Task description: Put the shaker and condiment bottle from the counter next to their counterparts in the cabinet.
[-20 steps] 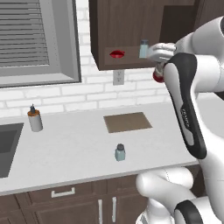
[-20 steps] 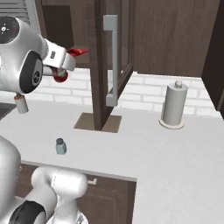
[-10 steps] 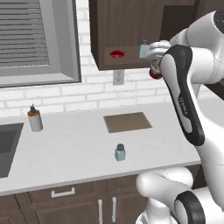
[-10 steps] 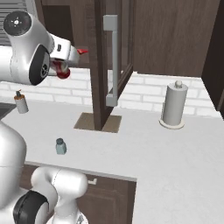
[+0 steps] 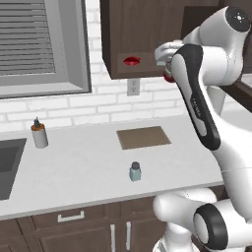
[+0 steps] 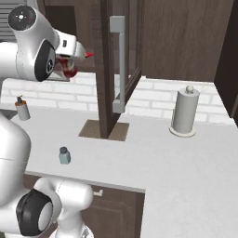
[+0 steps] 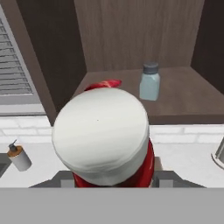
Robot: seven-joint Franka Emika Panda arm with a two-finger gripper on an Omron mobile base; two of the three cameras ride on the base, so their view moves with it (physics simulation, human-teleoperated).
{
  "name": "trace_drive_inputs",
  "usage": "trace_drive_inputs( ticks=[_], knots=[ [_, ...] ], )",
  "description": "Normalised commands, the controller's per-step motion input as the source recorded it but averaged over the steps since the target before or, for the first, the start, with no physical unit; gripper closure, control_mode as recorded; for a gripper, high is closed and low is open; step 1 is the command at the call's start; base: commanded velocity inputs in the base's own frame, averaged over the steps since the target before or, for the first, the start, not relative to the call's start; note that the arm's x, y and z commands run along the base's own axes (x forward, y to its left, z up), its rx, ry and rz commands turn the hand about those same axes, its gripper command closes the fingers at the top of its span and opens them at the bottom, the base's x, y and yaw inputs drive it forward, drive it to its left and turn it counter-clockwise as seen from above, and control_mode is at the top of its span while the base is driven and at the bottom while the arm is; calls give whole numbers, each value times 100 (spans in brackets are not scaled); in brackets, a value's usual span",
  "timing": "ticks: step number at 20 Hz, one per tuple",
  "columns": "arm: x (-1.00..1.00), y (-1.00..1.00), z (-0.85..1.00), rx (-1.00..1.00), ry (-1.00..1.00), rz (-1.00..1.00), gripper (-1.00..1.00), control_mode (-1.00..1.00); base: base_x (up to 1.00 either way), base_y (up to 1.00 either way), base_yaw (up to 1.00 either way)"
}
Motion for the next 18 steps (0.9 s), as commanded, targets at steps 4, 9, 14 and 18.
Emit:
trace_drive_inputs(
  ticks=[4,9,14,18],
  knots=[
    [46,11,0,0,0,0,100,-100,0,0,0],
    [30,9,-1,-1,0,1,100,-100,0,0,0],
    [3,0,-4,-1,0,3,100,-100,0,0,0],
    [18,0,-1,0,0,0,100,-100,0,0,0]
  ],
)
